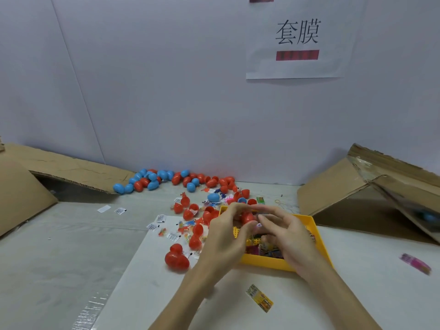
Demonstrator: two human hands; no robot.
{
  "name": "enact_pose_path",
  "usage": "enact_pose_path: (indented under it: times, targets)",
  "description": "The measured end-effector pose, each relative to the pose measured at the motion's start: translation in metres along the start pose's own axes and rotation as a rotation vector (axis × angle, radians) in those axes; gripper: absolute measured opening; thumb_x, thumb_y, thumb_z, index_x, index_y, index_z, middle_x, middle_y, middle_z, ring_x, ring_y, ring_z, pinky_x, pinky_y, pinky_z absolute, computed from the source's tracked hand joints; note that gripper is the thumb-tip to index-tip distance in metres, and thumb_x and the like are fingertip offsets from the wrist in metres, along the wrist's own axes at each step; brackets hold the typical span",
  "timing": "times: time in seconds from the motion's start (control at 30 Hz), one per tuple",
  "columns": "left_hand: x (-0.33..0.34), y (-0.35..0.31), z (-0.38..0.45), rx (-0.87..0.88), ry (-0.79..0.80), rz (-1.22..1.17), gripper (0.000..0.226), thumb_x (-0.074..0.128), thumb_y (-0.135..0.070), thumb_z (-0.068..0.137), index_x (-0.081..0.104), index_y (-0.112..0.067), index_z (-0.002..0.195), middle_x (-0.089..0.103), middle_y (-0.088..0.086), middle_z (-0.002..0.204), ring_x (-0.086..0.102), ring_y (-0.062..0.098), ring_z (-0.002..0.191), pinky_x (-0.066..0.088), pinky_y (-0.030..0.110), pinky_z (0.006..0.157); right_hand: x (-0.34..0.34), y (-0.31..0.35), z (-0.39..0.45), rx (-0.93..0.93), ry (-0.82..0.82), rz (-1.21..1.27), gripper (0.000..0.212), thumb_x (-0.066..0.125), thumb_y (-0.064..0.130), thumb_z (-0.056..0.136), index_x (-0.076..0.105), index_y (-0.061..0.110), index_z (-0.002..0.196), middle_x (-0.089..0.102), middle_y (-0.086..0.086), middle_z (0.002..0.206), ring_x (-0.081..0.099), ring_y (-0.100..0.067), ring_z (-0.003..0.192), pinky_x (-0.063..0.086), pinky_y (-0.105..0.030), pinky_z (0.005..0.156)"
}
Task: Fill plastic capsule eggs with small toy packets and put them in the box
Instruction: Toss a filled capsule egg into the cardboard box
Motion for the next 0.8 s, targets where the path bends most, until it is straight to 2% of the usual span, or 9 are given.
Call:
enact_pose_path:
  times: [0.07,0.17,0.27,0.37,0.43,0.5,0.53,0.67,0.8]
  targets:
    - [-0.002,0.005,-0.003,-0.04,0.02,-0.054,0.023,0.065,-0.021,0.1,0.059,-0.022,0.122,0.072,-0.016,0.105,0.069,0.003,0.102,0.058,0.023,0.085,0.006,0.003,-0.004,-0.086,0.037,-0.141,0.029,0.065,0.014,0.101,0.077,0.035,0.118,0.078,0.001,0.11,0.075,-0.019,0.098,0.062,-0.029,0.072]
    - [-0.007,0.014,-0.005,-0.091,0.04,-0.098,0.014,0.055,-0.024,0.105,0.055,-0.021,0.118,0.075,-0.016,0.101,0.073,0.005,0.095,0.06,0.026,0.079,0.012,0.005,-0.006,-0.119,0.079,-0.228,0.032,0.069,0.017,0.099,0.075,0.04,0.12,0.076,0.007,0.112,0.073,-0.015,0.1,0.062,-0.029,0.077]
    - [-0.01,0.017,-0.007,-0.123,0.027,-0.082,0.012,0.049,-0.028,0.107,0.055,-0.021,0.115,0.074,-0.008,0.093,0.073,0.014,0.085,0.06,0.041,0.075,0.013,0.004,-0.008,-0.102,0.079,-0.245,0.03,0.076,0.021,0.094,0.075,0.038,0.119,0.076,0.007,0.11,0.074,-0.014,0.1,0.063,-0.031,0.082]
    - [-0.008,0.017,-0.007,-0.152,0.004,-0.059,0.019,0.041,-0.037,0.107,0.056,-0.028,0.116,0.071,0.003,0.09,0.069,0.026,0.084,0.056,0.054,0.075,0.013,0.002,-0.006,-0.113,0.034,-0.282,0.026,0.075,0.021,0.094,0.075,0.031,0.118,0.077,0.01,0.105,0.075,-0.014,0.097,0.063,-0.03,0.08]
    - [-0.007,0.016,-0.007,-0.145,0.002,-0.08,0.022,0.04,-0.039,0.108,0.054,-0.03,0.122,0.071,-0.005,0.097,0.069,0.016,0.09,0.059,0.041,0.078,0.012,0.001,-0.005,-0.116,0.004,-0.278,0.024,0.072,0.022,0.096,0.074,0.027,0.119,0.078,0.009,0.104,0.075,-0.013,0.095,0.063,-0.03,0.077]
    - [-0.003,0.013,-0.007,-0.12,0.043,-0.115,0.023,0.05,-0.033,0.106,0.052,-0.03,0.13,0.069,-0.02,0.11,0.068,0.003,0.104,0.057,0.02,0.083,0.011,-0.001,-0.004,-0.108,-0.019,-0.246,0.022,0.07,0.021,0.097,0.074,0.025,0.118,0.079,0.007,0.101,0.076,-0.014,0.094,0.062,-0.026,0.073]
    - [-0.001,0.012,-0.007,-0.104,0.057,-0.099,0.029,0.057,-0.03,0.104,0.052,-0.029,0.132,0.068,-0.024,0.115,0.066,0.001,0.109,0.055,0.017,0.086,0.01,-0.002,-0.003,-0.1,-0.023,-0.224,0.021,0.069,0.021,0.097,0.073,0.025,0.117,0.08,0.007,0.099,0.076,-0.013,0.093,0.061,-0.024,0.072]
    - [-0.003,0.01,-0.007,0.008,-0.005,0.059,0.041,0.068,-0.02,0.098,0.058,-0.022,0.138,0.065,-0.016,0.126,0.061,0.001,0.115,0.054,0.02,0.095,0.012,-0.006,-0.002,-0.079,0.015,-0.175,0.018,0.067,0.02,0.1,0.069,0.03,0.115,0.081,0.002,0.097,0.078,-0.019,0.088,0.063,-0.028,0.071]
    - [-0.009,0.009,-0.006,0.081,-0.021,0.115,0.042,0.07,-0.009,0.095,0.064,-0.019,0.135,0.066,-0.01,0.125,0.061,0.005,0.115,0.053,0.022,0.097,0.008,-0.006,0.001,-0.088,-0.043,-0.153,0.022,0.067,0.022,0.1,0.072,0.021,0.121,0.078,-0.004,0.102,0.077,-0.022,0.089,0.063,-0.031,0.07]
Point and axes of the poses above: each hand's wrist, its own z-axis towards the middle knuckle, its own x-axis out of the palm, y = z × x, the point moved 4 cm from there along z, towards the middle knuckle
